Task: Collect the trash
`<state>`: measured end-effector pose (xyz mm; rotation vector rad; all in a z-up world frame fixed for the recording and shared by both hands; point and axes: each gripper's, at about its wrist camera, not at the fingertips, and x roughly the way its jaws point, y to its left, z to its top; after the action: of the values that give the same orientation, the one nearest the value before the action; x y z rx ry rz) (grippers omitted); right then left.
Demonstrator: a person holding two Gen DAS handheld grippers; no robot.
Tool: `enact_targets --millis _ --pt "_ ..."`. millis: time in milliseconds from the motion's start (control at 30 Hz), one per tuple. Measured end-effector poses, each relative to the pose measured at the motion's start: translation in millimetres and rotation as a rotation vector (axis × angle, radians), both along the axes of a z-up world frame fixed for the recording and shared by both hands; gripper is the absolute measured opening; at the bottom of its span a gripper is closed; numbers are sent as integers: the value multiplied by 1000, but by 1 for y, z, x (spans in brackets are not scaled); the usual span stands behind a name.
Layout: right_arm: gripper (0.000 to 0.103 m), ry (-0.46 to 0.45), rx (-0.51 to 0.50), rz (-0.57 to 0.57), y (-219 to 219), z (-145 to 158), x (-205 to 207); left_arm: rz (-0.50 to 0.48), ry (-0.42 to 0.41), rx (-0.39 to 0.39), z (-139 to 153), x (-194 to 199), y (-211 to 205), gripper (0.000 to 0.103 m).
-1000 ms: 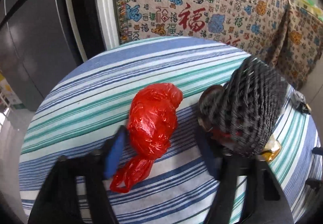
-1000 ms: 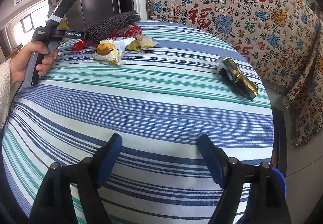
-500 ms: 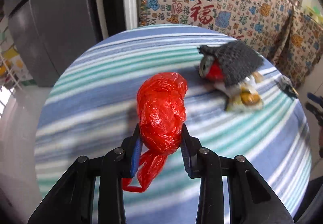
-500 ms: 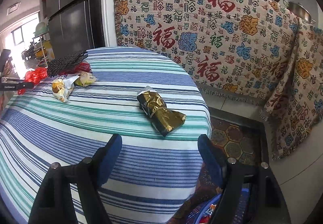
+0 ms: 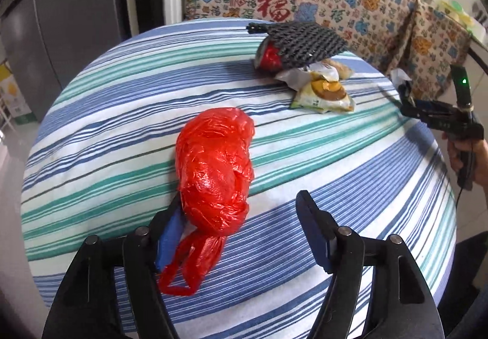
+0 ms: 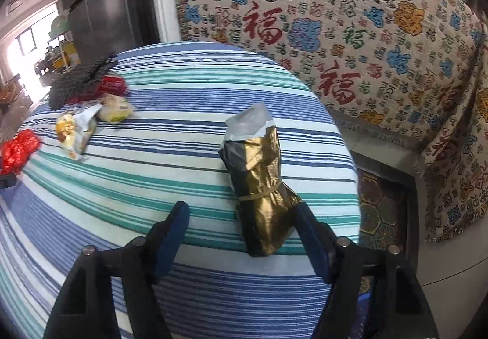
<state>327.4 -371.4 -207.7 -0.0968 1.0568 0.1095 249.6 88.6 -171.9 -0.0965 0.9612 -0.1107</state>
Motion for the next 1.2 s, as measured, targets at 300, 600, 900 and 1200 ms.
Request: enact_targets --millis 300,600,900,1200 --pt "65 83 105 144 58 8 -37 51 1 -18 -2 2 5 88" --pt "74 82 -18 30 69 -6 -47 44 4 61 -8 11 -4 98" --pt "80 78 -17 15 72 -10 -41 53 19 132 -13 20 -7 103" --pt "92 73 -16 -11 76 -14 -35 65 19 134 -13 22 -7 103"
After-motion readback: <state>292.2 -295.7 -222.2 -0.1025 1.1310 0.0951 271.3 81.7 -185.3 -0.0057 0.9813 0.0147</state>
